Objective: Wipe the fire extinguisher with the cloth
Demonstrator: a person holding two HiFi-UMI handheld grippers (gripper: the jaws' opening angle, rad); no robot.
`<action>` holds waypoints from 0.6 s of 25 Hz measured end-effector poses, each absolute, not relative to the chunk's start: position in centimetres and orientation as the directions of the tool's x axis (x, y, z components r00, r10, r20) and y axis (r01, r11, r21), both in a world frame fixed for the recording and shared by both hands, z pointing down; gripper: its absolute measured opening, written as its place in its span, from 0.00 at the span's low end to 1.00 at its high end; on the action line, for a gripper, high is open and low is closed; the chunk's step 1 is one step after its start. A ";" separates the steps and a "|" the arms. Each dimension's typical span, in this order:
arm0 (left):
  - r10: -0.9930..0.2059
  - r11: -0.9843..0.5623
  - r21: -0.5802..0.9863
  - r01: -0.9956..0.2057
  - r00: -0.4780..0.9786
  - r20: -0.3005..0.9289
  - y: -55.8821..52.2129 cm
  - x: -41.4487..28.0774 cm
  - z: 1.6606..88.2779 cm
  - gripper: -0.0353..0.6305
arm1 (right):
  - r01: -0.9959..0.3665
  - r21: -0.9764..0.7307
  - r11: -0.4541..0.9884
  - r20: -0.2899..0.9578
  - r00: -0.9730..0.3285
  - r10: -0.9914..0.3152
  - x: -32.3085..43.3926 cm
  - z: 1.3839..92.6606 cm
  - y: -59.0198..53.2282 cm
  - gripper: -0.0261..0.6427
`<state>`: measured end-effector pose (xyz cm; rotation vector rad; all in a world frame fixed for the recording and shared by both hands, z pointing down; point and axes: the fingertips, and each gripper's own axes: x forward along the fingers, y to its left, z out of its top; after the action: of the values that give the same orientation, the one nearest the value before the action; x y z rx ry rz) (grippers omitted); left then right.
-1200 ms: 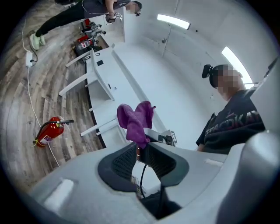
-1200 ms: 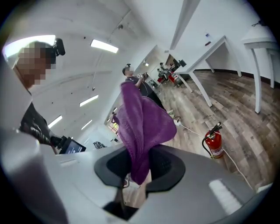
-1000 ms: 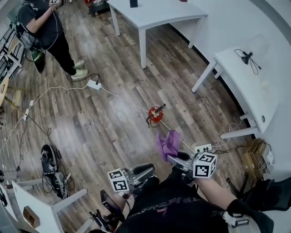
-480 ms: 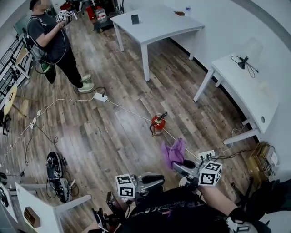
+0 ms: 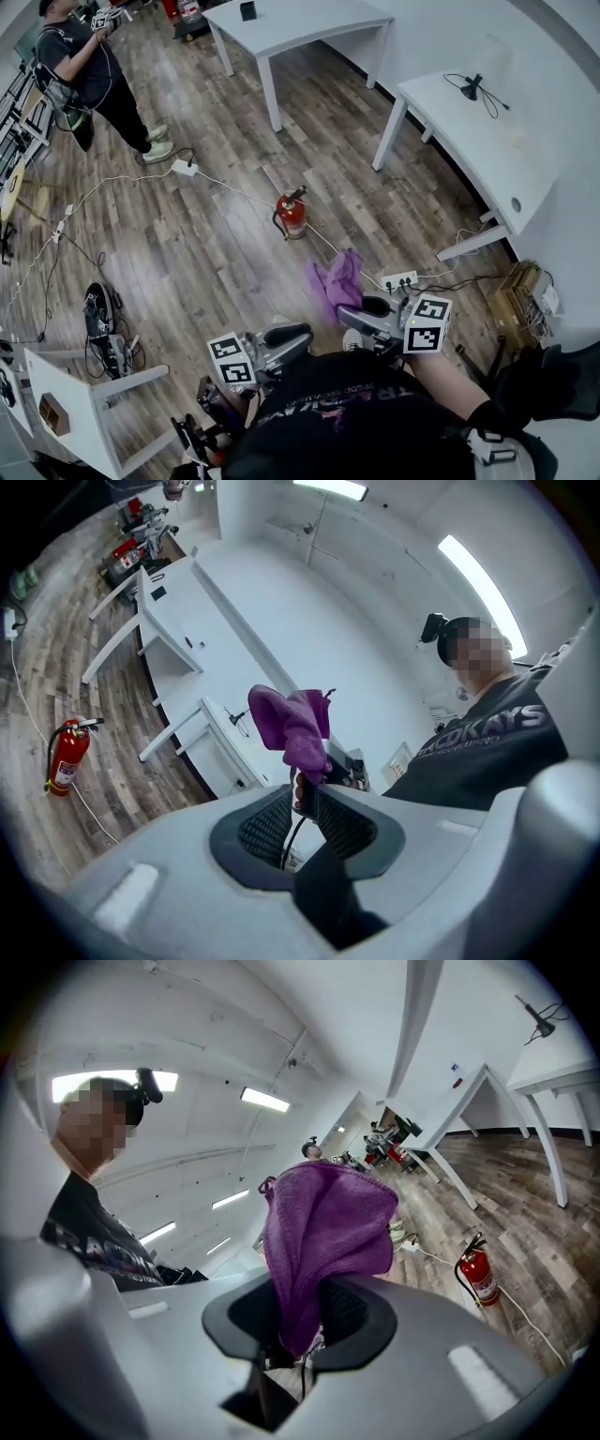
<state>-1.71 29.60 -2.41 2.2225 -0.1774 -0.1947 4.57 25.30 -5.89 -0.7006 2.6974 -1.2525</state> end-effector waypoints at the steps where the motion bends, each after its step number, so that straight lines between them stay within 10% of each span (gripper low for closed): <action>1: -0.214 -0.615 0.785 -0.073 0.974 -0.077 30.1 -0.9 -2.6 0.17 | -0.354 -0.742 0.570 0.102 -0.899 -0.426 5.5 -6.2 26.0 0.17; 15: -0.445 -0.518 0.820 -0.243 0.895 -0.016 37.3 5.2 -2.0 0.17 | -0.124 -0.805 0.580 0.040 -0.987 -0.156 10.9 -4.7 35.2 0.17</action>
<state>5.21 37.29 -1.99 2.1368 -0.4923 -0.2788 10.93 35.24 -4.65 -0.2445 2.7610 -1.4027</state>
